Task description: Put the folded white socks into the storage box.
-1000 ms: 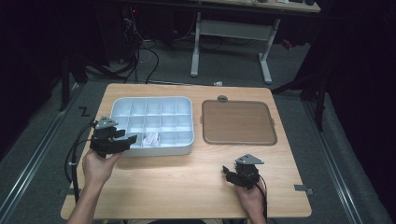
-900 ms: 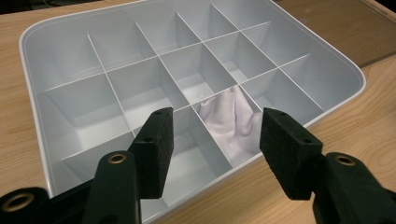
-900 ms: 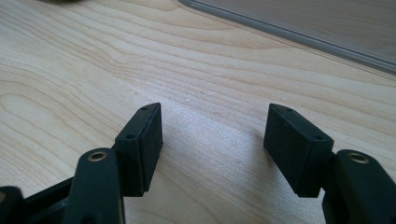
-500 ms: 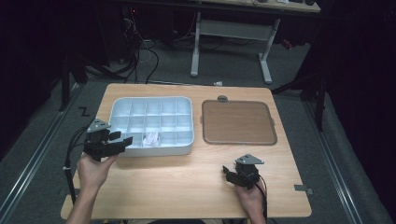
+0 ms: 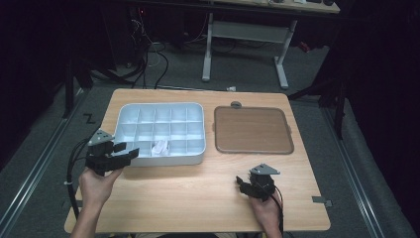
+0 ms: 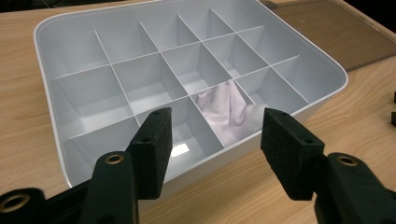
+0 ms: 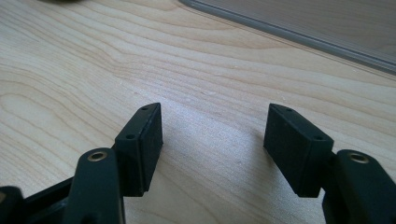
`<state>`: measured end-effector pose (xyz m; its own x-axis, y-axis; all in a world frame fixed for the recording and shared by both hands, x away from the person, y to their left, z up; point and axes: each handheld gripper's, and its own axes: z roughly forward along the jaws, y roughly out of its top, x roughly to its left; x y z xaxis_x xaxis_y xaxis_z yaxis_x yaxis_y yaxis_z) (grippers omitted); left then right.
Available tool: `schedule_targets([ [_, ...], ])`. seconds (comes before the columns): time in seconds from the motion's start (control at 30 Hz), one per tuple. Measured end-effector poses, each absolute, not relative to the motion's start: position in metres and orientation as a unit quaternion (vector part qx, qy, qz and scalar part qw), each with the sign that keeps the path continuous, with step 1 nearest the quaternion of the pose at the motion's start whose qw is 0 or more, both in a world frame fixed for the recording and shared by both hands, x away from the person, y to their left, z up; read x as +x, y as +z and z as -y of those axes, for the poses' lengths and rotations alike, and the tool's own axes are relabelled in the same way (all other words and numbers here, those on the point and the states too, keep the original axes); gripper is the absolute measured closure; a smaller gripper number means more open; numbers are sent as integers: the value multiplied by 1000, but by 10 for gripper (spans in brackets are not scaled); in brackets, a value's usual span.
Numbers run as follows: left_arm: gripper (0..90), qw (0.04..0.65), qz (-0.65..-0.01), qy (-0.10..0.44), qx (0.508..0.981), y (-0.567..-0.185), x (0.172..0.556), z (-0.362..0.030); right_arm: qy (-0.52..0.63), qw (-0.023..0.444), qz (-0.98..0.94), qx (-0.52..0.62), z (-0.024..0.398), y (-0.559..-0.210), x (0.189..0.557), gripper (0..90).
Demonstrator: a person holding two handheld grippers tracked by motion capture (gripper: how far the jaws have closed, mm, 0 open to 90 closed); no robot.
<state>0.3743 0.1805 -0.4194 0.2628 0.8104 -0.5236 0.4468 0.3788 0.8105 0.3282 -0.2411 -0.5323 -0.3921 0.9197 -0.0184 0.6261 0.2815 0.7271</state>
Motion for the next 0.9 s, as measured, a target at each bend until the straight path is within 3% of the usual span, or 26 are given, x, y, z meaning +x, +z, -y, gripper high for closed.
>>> schedule_targets([
  [0.9, 439, 599, -589, 154, 521, -426, 357, -190, 326, 225, -768, 503, 241, -532, 328, 377],
])
